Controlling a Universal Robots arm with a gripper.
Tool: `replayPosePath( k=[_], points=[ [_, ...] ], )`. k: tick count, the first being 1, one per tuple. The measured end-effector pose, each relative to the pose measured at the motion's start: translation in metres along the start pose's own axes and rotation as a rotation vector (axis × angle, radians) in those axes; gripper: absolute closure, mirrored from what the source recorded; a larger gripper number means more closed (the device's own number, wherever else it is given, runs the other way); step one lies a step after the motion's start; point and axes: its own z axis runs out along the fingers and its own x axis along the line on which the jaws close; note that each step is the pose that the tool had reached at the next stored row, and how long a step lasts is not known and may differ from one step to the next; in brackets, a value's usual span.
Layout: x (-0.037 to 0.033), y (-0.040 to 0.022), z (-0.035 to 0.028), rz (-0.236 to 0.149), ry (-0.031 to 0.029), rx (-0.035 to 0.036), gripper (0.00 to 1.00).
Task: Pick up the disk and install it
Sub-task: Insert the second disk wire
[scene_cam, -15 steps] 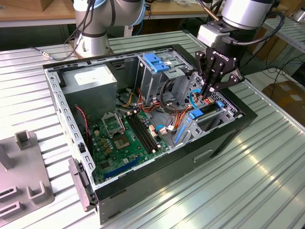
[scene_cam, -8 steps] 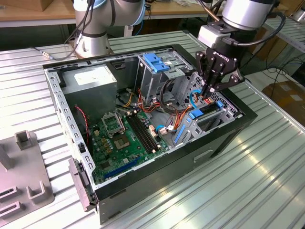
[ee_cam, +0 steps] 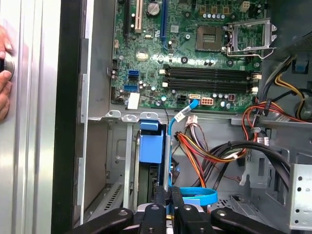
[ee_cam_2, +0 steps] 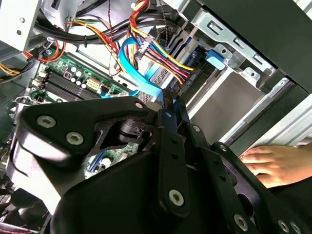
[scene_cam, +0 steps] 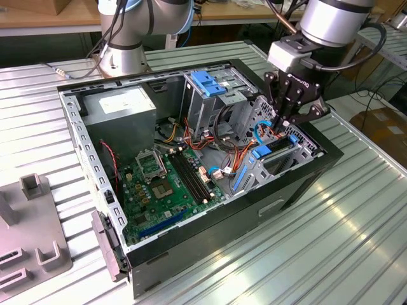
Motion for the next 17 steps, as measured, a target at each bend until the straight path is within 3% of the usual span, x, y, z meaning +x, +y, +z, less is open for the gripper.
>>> replayPosePath(
  k=[2, 4, 6, 8, 9, 10, 12, 17],
  points=[
    [0.0015, 0.0017, 0.0007, -0.001, -0.0033, 0.0144, 0.84],
    [0.0013, 0.0079, 0.0008, -0.001, -0.0168, 0.0245, 0.84],
    [0.0018, 0.0096, 0.0011, 0.0, -0.0236, 0.0284, 0.84],
    [0.003, 0.0106, 0.0017, 0.0, -0.0366, 0.0329, 0.84],
    [0.0041, 0.0112, 0.002, 0.001, -0.0482, 0.036, 0.84],
    [0.0053, 0.0114, 0.0026, 0.001, -0.0542, 0.0388, 0.84],
    [0.007, 0.0117, 0.0043, 0.002, -0.057, 0.0427, 0.84],
    [0.0075, 0.0121, 0.0077, 0.007, -0.0565, 0.0511, 0.84]
  ],
)
